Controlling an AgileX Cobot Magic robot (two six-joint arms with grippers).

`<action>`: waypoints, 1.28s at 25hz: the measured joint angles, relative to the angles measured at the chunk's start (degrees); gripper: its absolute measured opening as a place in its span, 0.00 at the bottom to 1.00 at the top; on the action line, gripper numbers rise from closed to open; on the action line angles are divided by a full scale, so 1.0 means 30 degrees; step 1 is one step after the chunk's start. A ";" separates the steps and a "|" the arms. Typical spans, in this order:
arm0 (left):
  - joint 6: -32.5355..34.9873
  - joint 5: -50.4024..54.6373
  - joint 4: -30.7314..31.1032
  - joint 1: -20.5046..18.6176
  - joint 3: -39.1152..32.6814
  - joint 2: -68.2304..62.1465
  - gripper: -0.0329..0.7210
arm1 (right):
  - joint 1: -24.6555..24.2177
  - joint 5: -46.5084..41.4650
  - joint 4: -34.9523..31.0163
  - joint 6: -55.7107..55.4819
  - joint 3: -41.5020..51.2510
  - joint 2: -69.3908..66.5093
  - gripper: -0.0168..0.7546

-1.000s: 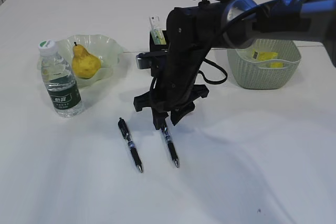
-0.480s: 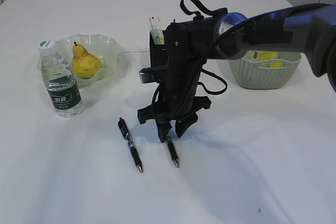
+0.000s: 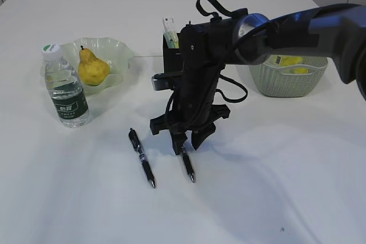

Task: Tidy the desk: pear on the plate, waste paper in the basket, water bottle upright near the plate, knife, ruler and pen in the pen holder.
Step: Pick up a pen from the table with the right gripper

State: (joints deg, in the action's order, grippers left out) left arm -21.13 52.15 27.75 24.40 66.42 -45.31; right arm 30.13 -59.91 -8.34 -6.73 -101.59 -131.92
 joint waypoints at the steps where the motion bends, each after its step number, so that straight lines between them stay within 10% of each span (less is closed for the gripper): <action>1: 0.0000 0.0000 0.0000 0.0000 0.0000 0.0000 0.41 | 0.0000 0.0000 0.0000 0.0000 0.0000 0.0000 0.48; 32: 0.0000 0.0035 0.0314 0.0000 0.0000 0.0000 0.41 | 0.0000 -0.0369 0.0326 -0.0081 -0.0156 -0.0293 0.44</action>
State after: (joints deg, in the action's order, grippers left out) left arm -21.13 52.25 28.70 24.40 66.42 -45.31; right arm 30.13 -61.01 -7.36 -6.97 -102.06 -132.80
